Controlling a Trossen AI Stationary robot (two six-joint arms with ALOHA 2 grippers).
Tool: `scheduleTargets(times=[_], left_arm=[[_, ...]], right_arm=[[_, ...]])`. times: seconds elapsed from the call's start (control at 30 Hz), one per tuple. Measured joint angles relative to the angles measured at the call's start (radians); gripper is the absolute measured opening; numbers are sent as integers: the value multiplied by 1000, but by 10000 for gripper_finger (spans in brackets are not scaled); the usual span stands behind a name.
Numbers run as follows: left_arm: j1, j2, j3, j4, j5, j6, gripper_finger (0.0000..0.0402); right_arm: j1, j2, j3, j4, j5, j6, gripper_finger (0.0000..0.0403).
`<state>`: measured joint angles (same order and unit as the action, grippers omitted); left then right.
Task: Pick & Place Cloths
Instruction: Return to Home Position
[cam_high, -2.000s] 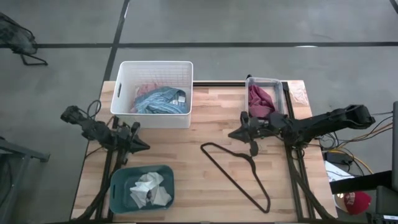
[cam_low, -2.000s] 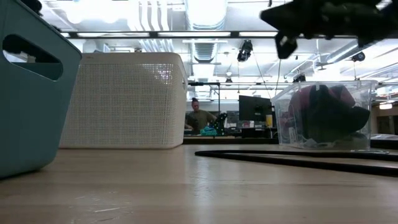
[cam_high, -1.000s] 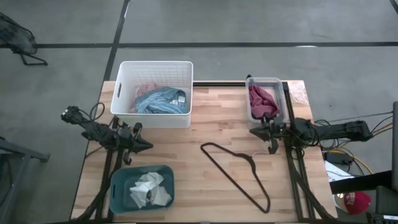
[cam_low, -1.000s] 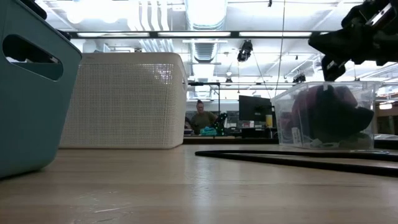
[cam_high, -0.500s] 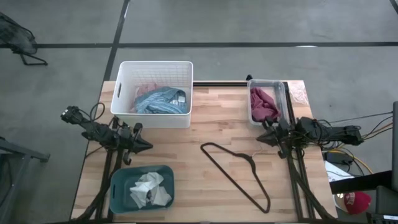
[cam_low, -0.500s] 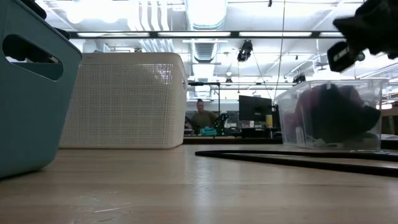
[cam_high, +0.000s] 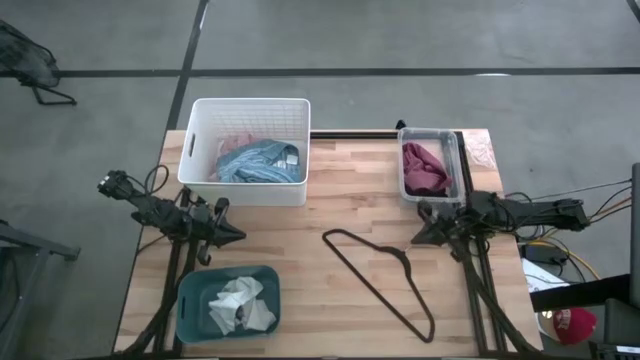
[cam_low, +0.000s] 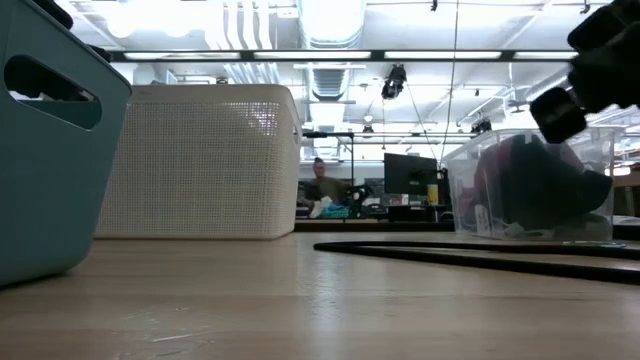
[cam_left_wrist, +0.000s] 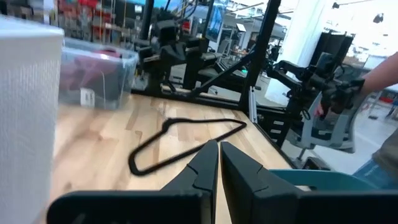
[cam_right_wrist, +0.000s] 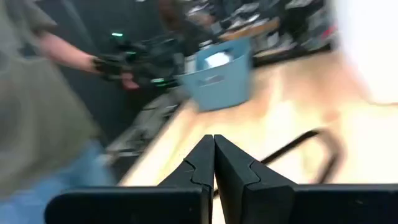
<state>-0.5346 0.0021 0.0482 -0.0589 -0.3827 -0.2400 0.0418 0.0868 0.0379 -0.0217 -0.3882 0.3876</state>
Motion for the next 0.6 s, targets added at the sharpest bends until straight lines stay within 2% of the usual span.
scheduleTargets(times=[0.17, 0.6], left_arm=[[0, -2, -6, 48, -4, 112, 23], [0, 0, -2, 7, 28, 81, 23]], right_arm=[[-1, 19, -7, 16, 222, -127, 9], [-1, 19, -15, 18, 233, -141, 8]])
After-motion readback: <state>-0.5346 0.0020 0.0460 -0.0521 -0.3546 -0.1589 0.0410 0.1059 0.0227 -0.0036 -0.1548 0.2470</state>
